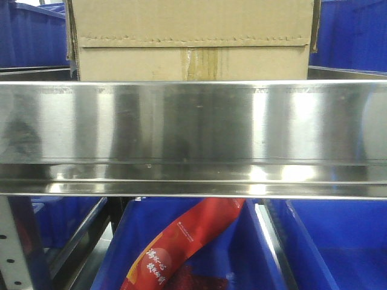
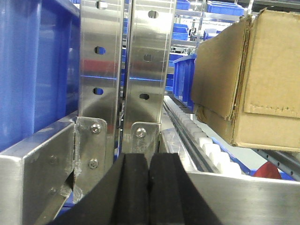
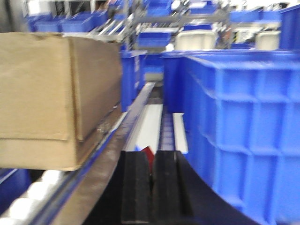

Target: Stack two boxes on right shelf middle

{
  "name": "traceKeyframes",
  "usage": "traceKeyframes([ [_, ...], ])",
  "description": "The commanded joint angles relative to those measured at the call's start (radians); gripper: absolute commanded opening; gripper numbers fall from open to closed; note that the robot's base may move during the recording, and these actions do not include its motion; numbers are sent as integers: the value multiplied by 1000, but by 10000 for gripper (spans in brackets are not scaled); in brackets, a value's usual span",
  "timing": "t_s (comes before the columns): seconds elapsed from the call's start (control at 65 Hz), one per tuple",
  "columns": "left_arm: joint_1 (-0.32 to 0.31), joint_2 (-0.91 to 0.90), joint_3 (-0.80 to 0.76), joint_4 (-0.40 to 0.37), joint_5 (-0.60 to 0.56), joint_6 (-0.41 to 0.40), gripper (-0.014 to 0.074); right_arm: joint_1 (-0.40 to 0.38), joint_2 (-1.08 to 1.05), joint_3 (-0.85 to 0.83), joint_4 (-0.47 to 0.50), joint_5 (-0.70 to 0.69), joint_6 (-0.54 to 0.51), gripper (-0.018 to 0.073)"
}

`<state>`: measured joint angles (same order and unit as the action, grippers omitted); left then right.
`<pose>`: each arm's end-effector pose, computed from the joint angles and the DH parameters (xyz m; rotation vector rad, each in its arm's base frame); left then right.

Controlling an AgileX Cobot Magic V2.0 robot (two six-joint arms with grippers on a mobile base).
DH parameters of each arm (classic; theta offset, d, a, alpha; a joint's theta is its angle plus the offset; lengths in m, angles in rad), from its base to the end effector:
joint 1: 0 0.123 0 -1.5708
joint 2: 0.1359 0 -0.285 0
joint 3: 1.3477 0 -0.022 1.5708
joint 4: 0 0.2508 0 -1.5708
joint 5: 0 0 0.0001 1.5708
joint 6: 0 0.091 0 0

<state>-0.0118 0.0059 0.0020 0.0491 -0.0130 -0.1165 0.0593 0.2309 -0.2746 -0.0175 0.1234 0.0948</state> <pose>0.0567 -0.0007 0.2134 -0.0406 1.4783 -0.0647 0.0706 0.0040 0.2803 0.0159 1.5642 0.1060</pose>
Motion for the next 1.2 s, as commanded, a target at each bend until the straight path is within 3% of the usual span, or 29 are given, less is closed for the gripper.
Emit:
traceKeyframes([
  [0.0, 4, -6, -2, -3, -14, 4, -111, -45, -63, 74, 18, -60, 9, -154],
  [0.262, 4, -6, -2, -3, -14, 4, -111, -84, -231, 275, 25, -81, -53, -154],
  [1.185, 4, -6, -2, -3, -13, 4, -111, -84, -231, 275, 25, -72, -62, -154],
])
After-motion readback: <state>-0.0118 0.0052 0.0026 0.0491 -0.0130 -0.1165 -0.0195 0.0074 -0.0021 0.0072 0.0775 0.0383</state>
